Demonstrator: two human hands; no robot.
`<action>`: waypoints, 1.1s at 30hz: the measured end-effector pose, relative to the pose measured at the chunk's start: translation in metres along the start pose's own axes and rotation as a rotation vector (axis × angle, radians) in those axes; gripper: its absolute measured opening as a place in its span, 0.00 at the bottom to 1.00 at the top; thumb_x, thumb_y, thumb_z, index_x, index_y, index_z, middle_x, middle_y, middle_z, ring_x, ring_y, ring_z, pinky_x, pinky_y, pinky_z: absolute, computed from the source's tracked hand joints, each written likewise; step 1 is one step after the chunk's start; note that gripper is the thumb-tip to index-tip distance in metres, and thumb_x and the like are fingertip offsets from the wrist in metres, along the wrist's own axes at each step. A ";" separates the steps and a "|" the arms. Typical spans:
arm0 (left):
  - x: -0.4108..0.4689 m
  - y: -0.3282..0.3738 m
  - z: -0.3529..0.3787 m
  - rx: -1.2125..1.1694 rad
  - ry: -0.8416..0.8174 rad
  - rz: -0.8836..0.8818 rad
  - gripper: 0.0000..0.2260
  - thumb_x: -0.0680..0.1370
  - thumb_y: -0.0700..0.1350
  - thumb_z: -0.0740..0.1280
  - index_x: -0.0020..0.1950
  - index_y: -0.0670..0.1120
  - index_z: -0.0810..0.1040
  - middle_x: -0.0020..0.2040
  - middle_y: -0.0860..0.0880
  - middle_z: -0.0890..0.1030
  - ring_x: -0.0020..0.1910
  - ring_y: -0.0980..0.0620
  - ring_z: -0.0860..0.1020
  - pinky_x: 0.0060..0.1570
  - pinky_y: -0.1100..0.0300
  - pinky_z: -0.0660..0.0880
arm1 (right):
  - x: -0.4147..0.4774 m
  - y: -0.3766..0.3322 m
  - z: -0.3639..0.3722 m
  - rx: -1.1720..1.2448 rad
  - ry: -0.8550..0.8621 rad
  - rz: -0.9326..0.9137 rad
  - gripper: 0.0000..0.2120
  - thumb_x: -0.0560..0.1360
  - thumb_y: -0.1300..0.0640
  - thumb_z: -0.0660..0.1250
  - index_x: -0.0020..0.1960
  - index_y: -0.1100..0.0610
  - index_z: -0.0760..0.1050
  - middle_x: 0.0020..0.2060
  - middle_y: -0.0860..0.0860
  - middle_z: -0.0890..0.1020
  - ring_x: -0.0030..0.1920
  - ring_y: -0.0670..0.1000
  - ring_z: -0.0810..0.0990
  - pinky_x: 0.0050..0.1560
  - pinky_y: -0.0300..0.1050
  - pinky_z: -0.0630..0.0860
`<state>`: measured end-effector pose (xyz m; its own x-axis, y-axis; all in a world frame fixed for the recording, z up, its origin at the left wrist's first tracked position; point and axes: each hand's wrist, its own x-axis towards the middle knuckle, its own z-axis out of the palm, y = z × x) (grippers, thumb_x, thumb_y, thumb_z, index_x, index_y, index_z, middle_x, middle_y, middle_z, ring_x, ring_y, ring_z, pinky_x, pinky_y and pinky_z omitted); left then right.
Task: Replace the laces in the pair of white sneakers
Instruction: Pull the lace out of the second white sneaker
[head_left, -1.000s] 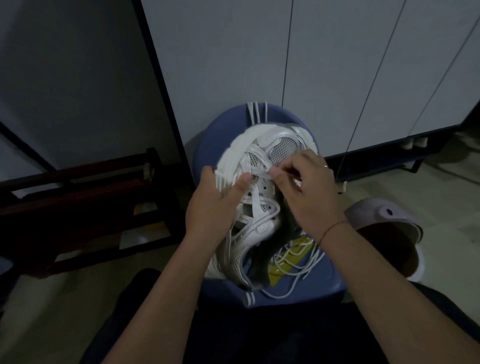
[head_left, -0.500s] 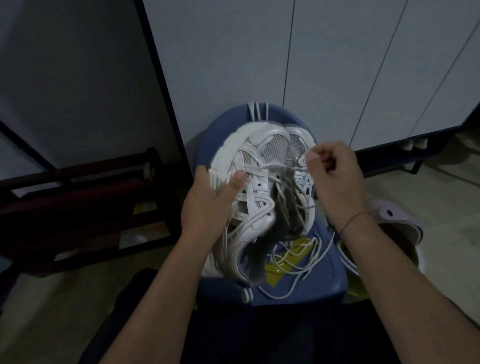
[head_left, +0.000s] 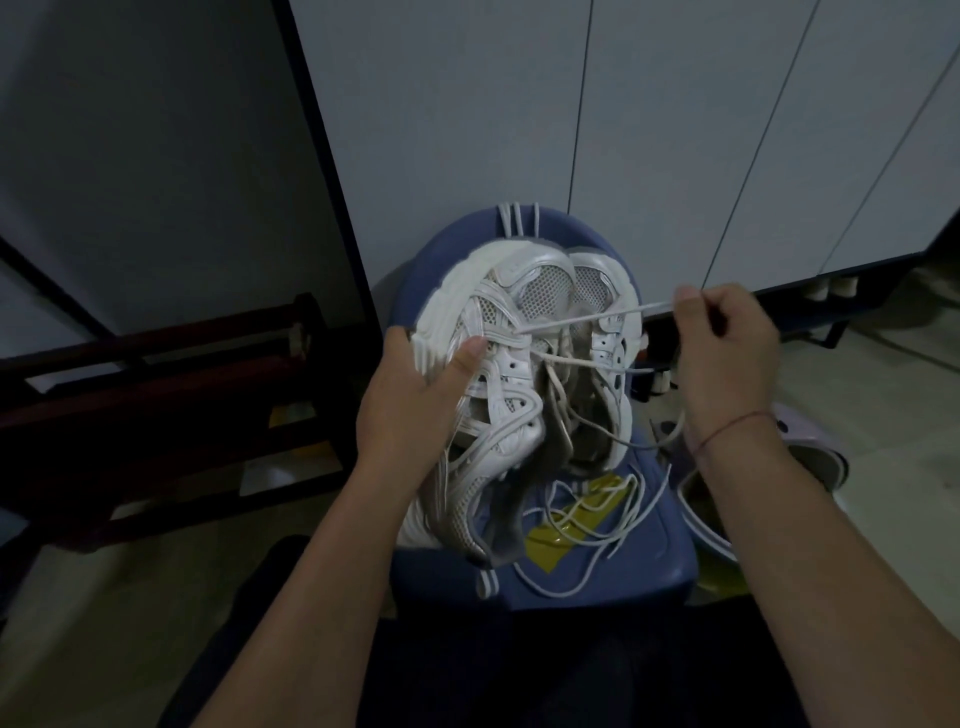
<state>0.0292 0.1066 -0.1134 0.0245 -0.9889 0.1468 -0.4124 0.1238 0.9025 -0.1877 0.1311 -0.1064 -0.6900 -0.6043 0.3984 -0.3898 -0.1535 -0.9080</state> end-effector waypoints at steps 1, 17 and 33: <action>0.000 -0.001 0.000 0.012 -0.001 0.002 0.20 0.74 0.62 0.67 0.55 0.49 0.71 0.48 0.60 0.77 0.51 0.53 0.78 0.51 0.56 0.74 | 0.002 0.003 -0.001 0.007 0.016 0.051 0.13 0.77 0.57 0.63 0.34 0.55 0.68 0.29 0.47 0.69 0.29 0.40 0.66 0.33 0.35 0.64; -0.004 0.003 0.006 0.032 -0.043 0.003 0.19 0.74 0.62 0.67 0.55 0.50 0.71 0.47 0.60 0.78 0.50 0.52 0.79 0.54 0.51 0.76 | -0.021 -0.020 0.017 0.410 -0.344 0.145 0.14 0.79 0.60 0.61 0.34 0.54 0.71 0.27 0.44 0.73 0.29 0.41 0.70 0.33 0.33 0.68; -0.009 0.010 0.006 0.186 -0.025 0.039 0.25 0.73 0.67 0.64 0.58 0.49 0.68 0.48 0.53 0.78 0.51 0.46 0.79 0.52 0.48 0.76 | -0.028 -0.009 0.020 -0.238 -0.518 -0.377 0.12 0.78 0.49 0.62 0.39 0.55 0.71 0.36 0.48 0.73 0.40 0.49 0.72 0.42 0.44 0.69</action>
<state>0.0193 0.1166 -0.1082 -0.0164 -0.9856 0.1686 -0.5740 0.1473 0.8055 -0.1529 0.1340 -0.1120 -0.1225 -0.8488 0.5144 -0.7108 -0.2867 -0.6424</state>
